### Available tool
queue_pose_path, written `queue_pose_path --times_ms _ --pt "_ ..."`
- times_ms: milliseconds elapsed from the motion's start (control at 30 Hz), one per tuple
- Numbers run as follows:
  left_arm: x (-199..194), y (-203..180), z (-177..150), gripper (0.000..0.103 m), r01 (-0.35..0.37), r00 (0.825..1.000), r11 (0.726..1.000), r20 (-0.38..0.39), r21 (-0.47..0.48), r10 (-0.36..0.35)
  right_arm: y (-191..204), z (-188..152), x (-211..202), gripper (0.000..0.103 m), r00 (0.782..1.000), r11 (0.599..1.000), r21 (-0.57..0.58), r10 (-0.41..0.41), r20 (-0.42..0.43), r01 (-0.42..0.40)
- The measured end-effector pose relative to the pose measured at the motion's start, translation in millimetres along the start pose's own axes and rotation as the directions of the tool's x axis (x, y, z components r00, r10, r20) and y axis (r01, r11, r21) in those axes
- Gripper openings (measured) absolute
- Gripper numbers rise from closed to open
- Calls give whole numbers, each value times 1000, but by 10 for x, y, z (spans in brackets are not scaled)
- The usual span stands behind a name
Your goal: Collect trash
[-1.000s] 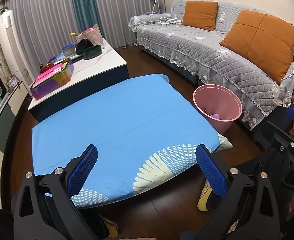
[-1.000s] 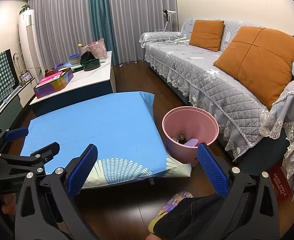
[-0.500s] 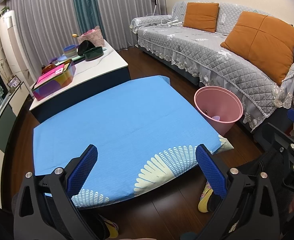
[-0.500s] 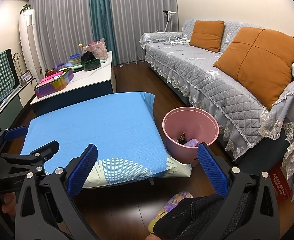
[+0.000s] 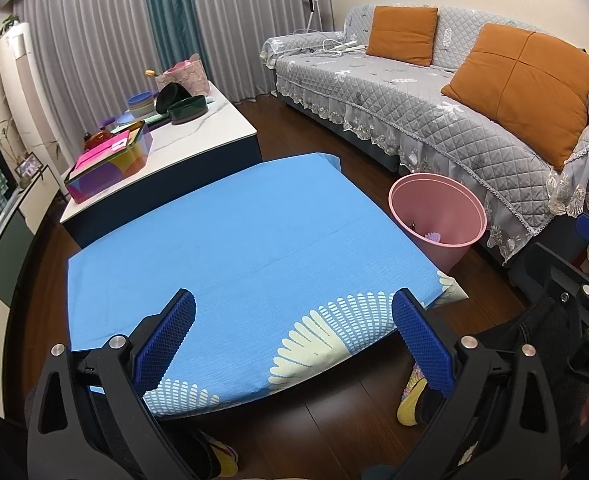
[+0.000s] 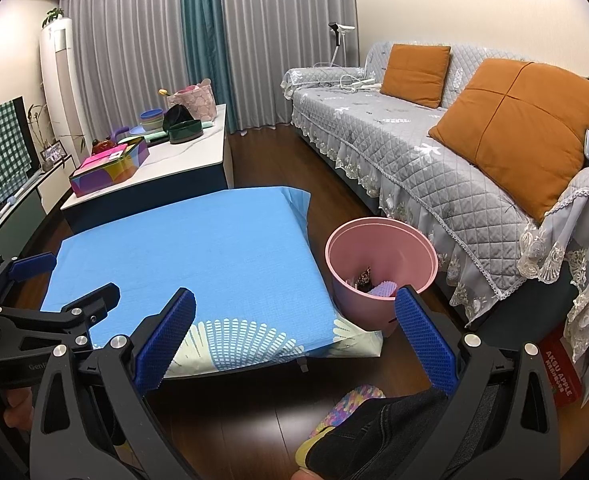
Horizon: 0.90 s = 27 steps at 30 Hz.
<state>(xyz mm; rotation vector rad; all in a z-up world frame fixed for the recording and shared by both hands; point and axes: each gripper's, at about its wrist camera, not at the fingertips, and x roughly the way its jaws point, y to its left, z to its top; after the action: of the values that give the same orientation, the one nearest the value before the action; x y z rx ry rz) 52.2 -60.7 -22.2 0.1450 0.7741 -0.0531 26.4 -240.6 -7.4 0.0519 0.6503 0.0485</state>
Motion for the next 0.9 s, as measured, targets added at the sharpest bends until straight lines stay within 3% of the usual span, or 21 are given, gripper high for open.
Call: queue_pose_path --times_ms 333,467,900 --pt "-2 -8 -3 96 -1 1000 1000 0 0 1 5 -5 -1 98 1000 1000 -1 0 0 0" --pt "-24 8 10 95 -36 999 999 12 -2 36 16 18 -13 98 1000 1000 -3 2 2 -2" --pt "-55 53 26 95 5 1000 1000 16 -10 -5 16 42 -25 98 1000 1000 -4 4 3 -4"
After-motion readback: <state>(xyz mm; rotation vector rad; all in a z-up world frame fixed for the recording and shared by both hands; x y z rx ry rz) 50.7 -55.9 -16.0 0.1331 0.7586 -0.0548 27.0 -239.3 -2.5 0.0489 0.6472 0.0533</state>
